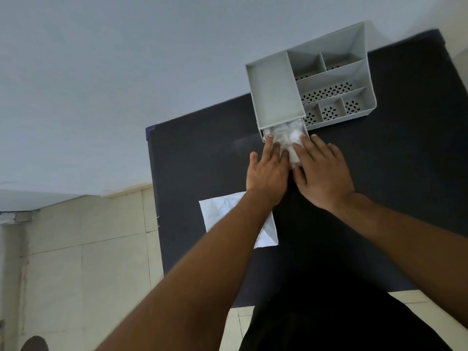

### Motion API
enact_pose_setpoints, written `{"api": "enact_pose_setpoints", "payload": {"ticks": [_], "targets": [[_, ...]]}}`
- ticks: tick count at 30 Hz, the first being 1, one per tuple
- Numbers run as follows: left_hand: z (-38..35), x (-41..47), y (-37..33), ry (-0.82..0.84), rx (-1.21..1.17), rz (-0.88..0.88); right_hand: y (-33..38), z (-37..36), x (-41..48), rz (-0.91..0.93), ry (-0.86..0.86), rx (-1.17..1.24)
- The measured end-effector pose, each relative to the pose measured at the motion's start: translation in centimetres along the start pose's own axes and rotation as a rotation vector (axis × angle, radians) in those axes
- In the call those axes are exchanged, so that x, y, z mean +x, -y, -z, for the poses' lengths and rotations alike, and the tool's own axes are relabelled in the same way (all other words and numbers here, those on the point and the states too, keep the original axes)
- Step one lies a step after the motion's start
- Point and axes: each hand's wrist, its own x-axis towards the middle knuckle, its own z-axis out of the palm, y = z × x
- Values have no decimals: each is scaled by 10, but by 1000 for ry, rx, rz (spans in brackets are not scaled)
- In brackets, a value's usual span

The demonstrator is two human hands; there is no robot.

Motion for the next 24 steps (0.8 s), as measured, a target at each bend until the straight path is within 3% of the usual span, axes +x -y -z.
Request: {"api": "enact_pose_setpoints", "payload": {"ticks": [14,20,24], "targets": [[5,2,1,-251,-102,-122,-1,-4,14,-34,202,-98],[6,5,1,0,30,-51,-3,3,16,-39,215,-102],[12,9,2,32,107,-61,-3,4,10,-16,155,-115]]}}
